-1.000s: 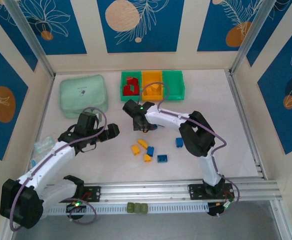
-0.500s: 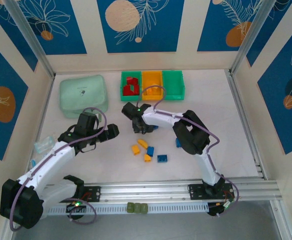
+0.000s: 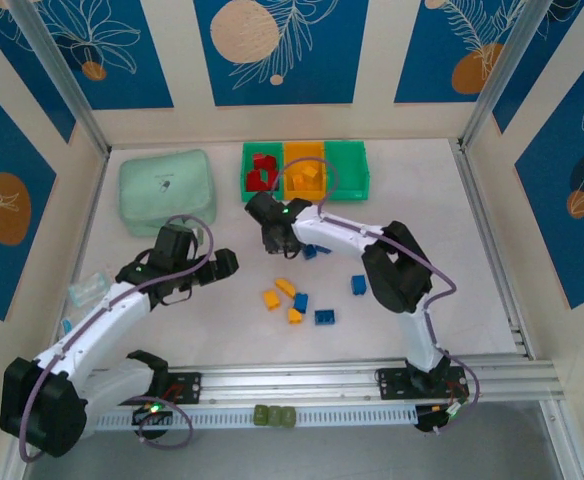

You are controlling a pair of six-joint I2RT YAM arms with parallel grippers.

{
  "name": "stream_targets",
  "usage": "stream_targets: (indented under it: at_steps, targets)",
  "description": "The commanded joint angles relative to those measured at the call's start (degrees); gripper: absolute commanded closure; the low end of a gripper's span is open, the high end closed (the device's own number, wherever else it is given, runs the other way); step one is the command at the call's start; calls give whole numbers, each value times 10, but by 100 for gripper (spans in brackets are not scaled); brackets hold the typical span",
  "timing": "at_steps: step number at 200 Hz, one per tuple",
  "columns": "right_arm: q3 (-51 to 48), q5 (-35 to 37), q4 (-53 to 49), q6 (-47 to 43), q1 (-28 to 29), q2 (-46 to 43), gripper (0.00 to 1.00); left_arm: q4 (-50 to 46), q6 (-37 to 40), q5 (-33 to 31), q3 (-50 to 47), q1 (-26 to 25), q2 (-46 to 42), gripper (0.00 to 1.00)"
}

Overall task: Sort the legos into containers by color
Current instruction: Place the lego in the container.

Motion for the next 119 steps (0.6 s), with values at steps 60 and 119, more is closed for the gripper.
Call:
stream_targets:
  at_steps: [60,119]
  targets:
    - [145,-21,39,-105,-126,65,66,73,8,76,70,1,113,1]
    - [402,-54,-34,-131,-182,229,54,79,14,80,118,1,159,1]
